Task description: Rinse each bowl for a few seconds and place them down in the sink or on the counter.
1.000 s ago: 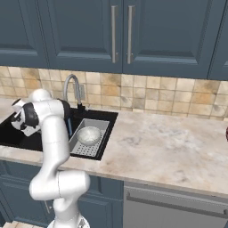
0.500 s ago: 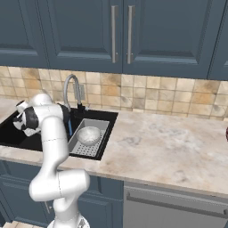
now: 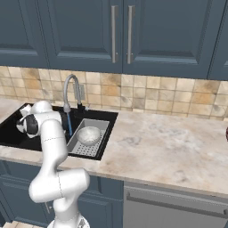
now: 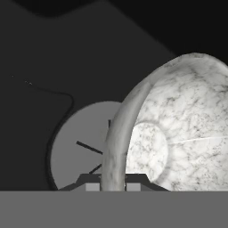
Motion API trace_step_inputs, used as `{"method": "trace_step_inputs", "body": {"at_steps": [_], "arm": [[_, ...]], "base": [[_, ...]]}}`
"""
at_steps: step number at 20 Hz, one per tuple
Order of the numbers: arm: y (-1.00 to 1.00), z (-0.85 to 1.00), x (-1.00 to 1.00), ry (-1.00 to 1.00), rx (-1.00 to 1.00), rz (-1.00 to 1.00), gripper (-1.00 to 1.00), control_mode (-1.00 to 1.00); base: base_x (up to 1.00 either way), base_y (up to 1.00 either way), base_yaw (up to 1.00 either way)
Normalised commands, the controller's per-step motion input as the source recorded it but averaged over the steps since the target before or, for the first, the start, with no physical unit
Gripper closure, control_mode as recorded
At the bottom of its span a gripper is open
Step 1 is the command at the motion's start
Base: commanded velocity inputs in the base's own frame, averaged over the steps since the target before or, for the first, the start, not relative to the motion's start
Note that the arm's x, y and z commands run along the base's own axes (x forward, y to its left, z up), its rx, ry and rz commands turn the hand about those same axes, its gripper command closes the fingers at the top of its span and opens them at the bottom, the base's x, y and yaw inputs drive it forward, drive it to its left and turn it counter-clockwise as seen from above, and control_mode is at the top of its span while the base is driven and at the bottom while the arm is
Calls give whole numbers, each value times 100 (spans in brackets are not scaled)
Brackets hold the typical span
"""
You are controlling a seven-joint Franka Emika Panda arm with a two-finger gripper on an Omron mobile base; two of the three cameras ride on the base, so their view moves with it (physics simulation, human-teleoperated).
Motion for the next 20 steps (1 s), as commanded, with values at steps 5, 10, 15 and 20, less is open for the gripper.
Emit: {"method": "trace_step_inputs", "body": {"at_steps": [5, 10, 15, 20], "arm": [[15, -31, 35, 3, 3, -7, 100, -100], [13, -26, 36, 5, 7, -7, 100, -100], [14, -28, 37, 7, 7, -7, 100, -100], [15, -28, 32, 13, 2, -6, 100, -100]], "base": [[0, 0, 0], [0, 0, 0], [0, 0, 0], [0, 0, 0]]}}
